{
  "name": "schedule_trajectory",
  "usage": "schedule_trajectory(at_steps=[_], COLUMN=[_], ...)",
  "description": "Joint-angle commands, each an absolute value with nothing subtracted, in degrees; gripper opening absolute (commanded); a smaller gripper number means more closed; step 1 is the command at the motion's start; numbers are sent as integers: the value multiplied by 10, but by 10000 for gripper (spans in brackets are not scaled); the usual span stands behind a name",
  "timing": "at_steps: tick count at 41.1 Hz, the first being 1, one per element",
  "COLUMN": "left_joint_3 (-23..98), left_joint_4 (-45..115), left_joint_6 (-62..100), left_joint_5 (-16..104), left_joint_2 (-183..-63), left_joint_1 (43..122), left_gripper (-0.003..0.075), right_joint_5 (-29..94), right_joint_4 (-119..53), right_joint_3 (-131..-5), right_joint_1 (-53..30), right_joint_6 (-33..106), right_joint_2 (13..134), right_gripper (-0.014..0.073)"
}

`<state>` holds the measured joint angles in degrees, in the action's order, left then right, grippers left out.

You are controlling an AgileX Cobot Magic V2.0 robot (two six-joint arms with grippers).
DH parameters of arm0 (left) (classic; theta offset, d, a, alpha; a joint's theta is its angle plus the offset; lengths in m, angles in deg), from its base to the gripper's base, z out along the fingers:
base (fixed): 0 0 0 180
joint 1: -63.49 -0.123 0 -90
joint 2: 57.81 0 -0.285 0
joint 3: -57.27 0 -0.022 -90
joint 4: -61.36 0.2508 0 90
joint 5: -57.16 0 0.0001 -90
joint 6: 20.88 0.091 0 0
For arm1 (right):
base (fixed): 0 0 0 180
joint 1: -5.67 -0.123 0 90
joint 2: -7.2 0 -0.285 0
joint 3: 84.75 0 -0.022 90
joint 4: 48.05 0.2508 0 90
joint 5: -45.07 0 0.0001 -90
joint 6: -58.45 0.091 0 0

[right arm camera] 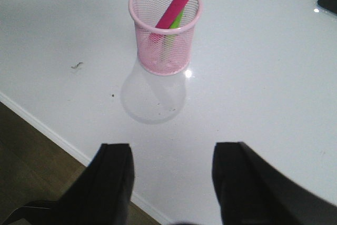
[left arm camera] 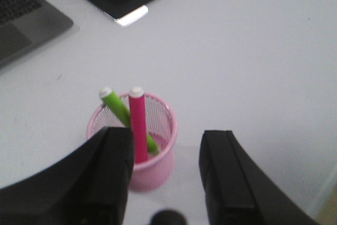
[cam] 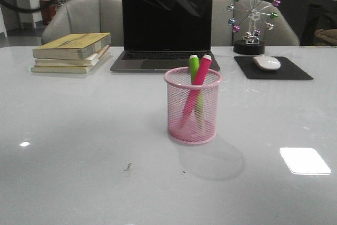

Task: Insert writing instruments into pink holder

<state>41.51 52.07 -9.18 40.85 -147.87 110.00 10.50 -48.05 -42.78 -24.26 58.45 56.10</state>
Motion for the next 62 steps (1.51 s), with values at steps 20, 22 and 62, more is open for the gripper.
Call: schedule_trajectory(at_steps=[20, 22, 62], left_joint_3=[311, 291, 209], left_joint_4=[524, 531, 671], left_joint_6=[-91, -91, -233], left_joint_5=[184, 182, 98], left_joint_2=[-1149, -1126, -1029], left_joint_1=[1085, 1085, 1085], left_gripper=[372, 372, 142], right_joint_5=[143, 144, 114], right_joint_4=[-481, -481, -521], right_joint_3=[-445, -445, -444], right_joint_1=[-238, -238, -238], right_joint_6=[584, 584, 578], right_joint_2=[558, 558, 558], right_gripper=[454, 454, 188])
